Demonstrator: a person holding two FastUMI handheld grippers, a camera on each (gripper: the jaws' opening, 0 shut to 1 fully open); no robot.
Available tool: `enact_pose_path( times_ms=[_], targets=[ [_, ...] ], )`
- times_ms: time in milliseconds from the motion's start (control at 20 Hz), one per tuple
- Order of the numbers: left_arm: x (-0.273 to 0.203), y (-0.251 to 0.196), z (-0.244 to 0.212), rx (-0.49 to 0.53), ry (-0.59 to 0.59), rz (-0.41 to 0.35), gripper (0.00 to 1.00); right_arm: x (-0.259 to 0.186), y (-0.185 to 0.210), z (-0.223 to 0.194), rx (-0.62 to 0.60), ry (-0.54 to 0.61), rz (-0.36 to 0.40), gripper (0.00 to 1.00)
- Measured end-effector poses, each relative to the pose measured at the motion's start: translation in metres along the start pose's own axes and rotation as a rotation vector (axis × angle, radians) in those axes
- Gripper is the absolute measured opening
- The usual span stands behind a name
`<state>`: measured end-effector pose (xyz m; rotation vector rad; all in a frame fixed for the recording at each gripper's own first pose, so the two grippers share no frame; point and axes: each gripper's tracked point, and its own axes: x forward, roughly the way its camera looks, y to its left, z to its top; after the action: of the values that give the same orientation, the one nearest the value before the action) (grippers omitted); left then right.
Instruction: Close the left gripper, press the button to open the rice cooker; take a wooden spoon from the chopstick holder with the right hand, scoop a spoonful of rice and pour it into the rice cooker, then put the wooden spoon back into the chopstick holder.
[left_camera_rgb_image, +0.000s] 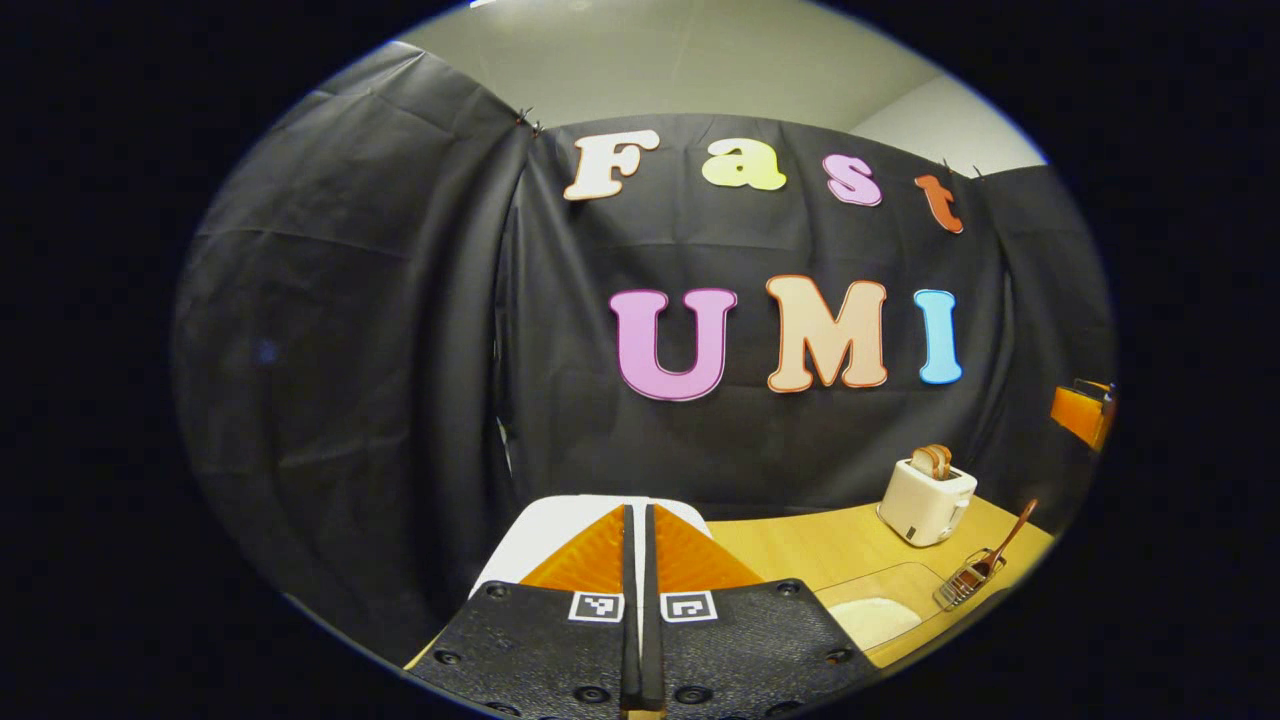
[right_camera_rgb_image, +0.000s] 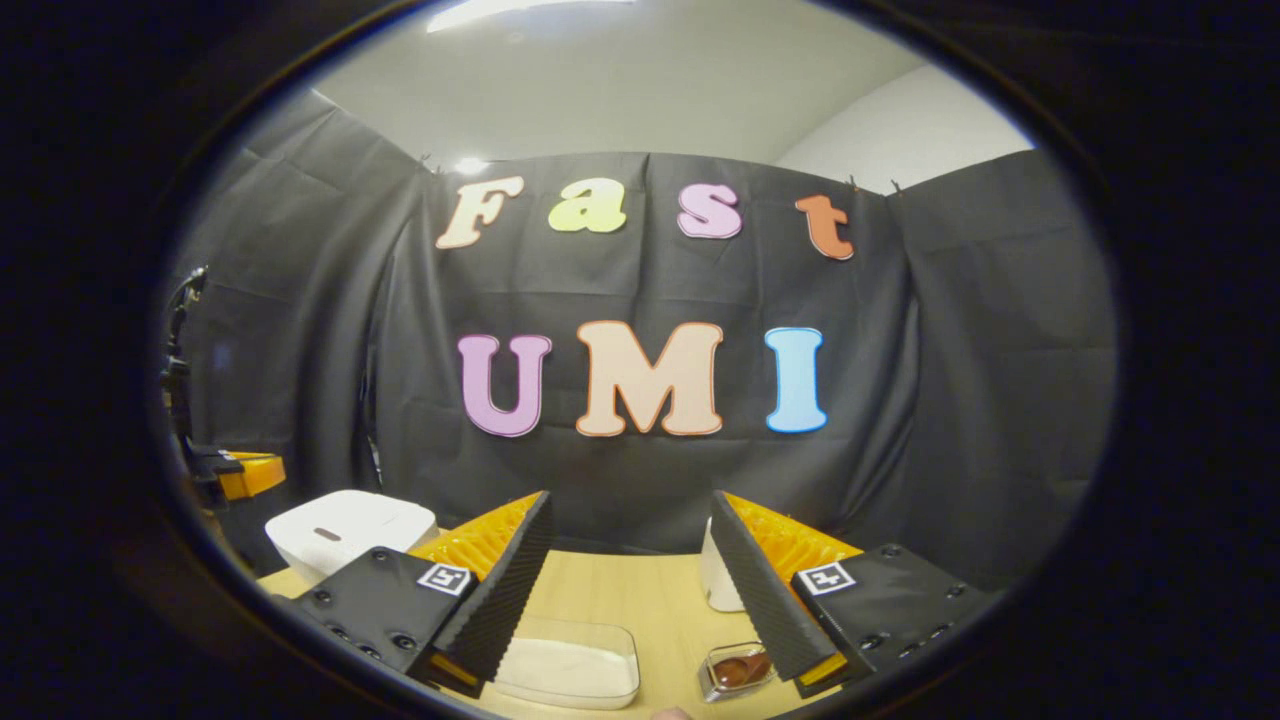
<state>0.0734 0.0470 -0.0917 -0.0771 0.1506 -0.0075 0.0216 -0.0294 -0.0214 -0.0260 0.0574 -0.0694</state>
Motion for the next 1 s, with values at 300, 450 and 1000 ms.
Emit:
enact_pose_path(
  times_ms=[300,450,1000],
  targets=[
    [0.029,0.016,-0.044,-0.046,0.092,-0.009,0.0,0.001,-0.006,-0.003,-0.012,0.012,-0.02,0.99],
    [0.045,0.019,-0.071,-0.063,0.166,-0.017,0.0,0.002,-0.008,-0.003,-0.02,0.015,-0.03,0.99],
    [0.053,0.02,-0.11,-0.041,0.244,-0.025,0.0,-0.001,-0.01,0.001,-0.034,0.004,-0.037,1.0]
  ],
)
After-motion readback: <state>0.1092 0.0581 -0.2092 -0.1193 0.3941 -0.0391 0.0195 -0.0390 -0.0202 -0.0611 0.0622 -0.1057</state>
